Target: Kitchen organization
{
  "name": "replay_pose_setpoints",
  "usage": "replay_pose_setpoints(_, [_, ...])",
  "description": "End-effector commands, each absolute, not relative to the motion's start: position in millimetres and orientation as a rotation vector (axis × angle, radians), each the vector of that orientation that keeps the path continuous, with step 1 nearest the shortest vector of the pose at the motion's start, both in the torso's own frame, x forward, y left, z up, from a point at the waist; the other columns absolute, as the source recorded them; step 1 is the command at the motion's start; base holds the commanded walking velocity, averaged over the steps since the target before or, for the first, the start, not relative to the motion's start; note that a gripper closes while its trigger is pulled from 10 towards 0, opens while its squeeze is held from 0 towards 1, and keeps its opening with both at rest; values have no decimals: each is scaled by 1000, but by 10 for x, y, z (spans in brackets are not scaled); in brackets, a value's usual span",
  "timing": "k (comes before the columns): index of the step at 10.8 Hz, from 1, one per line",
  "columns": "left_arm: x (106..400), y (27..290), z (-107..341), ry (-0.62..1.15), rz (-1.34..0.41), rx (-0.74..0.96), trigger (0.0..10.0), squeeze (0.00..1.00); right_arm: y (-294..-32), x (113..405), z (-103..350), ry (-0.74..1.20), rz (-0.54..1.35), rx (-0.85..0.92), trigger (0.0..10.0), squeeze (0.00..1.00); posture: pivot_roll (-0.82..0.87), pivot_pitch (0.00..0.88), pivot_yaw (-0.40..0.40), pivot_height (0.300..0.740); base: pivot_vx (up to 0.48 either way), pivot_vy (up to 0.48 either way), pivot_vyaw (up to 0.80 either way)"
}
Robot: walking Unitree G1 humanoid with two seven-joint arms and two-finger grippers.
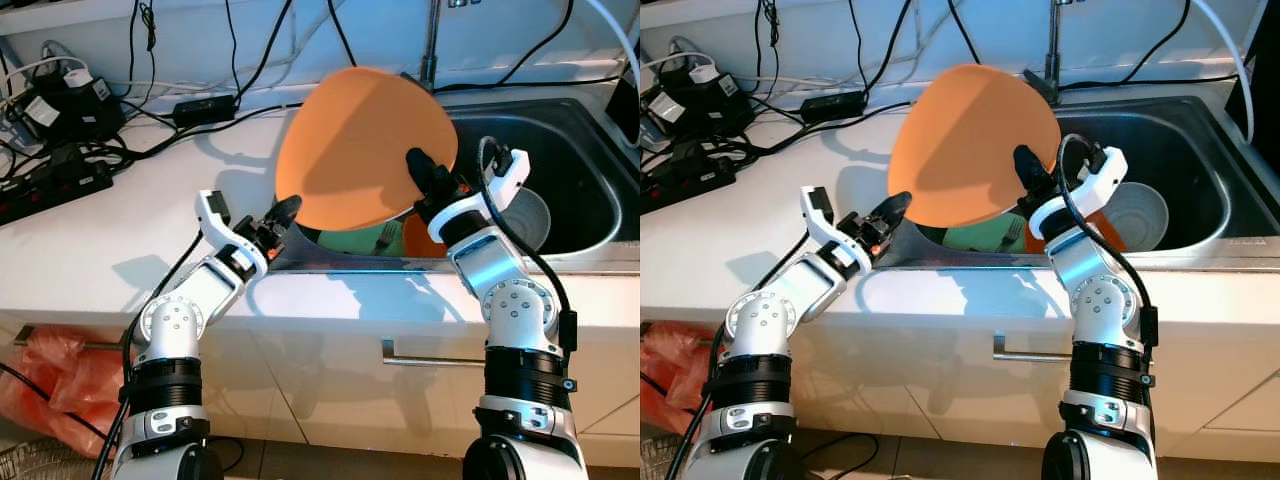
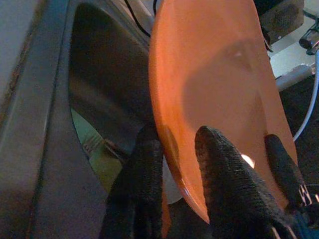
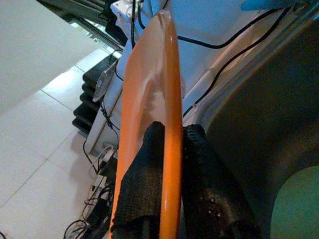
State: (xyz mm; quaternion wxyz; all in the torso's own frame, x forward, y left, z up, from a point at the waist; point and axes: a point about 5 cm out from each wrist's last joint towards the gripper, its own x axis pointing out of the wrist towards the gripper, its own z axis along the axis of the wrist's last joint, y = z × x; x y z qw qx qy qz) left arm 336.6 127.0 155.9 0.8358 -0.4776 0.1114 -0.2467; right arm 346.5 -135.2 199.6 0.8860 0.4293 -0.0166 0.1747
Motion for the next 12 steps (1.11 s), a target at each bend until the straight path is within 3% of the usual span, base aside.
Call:
replay_pose_setpoints(1, [3355,1296,1587,219,-521,-954,10000,1000,-1286,3496,2121,-73,380,877,6157,0,81,21,166,740,0,0,0])
replay_pose_setpoints(2, [3342,1259,1588,216,-518,-934,10000,1000,-1299,3512,2120,-81,355,877,8627,0,84,22,163,740,0,0,0])
replay_pose_setpoints(3, [3336,1246,1590,213,-515,-921,10000,1000,-1311,3527,2118,-86,335,878,10000,0,87,21,162,740,0,0,0])
replay_pose_setpoints(6, [3287,1208,1639,199,-579,-820,10000,1000,-1519,3627,2061,-115,150,842,10000,0,92,24,163,740,0,0,0])
replay_pose_setpoints(9, [3178,1106,1626,229,-687,-589,10000,1000,-1960,3721,1897,-120,-105,716,10000,0,106,32,168,740,0,0,0])
replay_pose_setpoints(12, [3095,1075,1633,208,-731,-377,10000,1000,-2351,3764,1875,-126,-232,607,10000,0,125,38,164,740,0,0,0])
